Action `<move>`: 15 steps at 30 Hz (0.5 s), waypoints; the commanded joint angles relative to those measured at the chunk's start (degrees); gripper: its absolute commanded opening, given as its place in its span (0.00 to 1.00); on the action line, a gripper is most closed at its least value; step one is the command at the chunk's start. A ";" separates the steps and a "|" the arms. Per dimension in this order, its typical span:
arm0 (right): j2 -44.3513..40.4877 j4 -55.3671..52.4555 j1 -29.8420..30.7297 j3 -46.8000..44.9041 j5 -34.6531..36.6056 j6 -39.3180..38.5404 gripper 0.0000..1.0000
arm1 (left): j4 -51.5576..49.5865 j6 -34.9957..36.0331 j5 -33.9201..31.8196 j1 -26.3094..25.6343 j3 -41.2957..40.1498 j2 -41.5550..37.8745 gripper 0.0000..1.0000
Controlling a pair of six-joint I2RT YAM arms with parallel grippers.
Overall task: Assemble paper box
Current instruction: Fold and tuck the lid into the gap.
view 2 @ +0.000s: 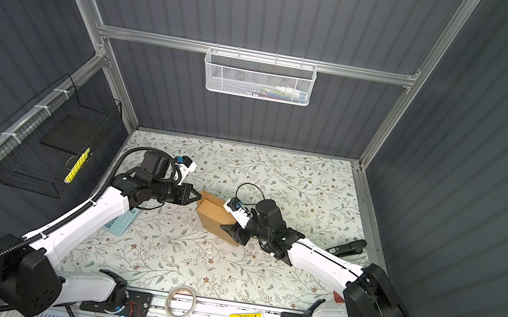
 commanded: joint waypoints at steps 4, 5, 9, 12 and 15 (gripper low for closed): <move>0.40 1.39 -0.02 -0.70 -0.67 -0.20 0.54 | -0.50 0.20 -1.01 -0.17 -0.14 1.09 0.00; 0.40 1.23 -0.02 -0.60 -0.74 -0.15 0.55 | -0.62 0.39 -1.08 -0.17 -0.03 1.19 0.00; 0.25 0.44 -0.02 -0.33 -0.53 -0.45 0.58 | -1.05 0.50 -1.19 -0.25 0.65 1.39 0.00; 0.40 -0.02 -0.02 -0.21 -0.46 -0.33 0.61 | -0.97 -0.07 -1.13 -0.25 0.83 1.47 0.00; 0.57 -0.11 0.00 -0.33 -0.42 -0.12 0.62 | -0.64 -0.69 -1.01 -0.25 0.72 1.39 0.00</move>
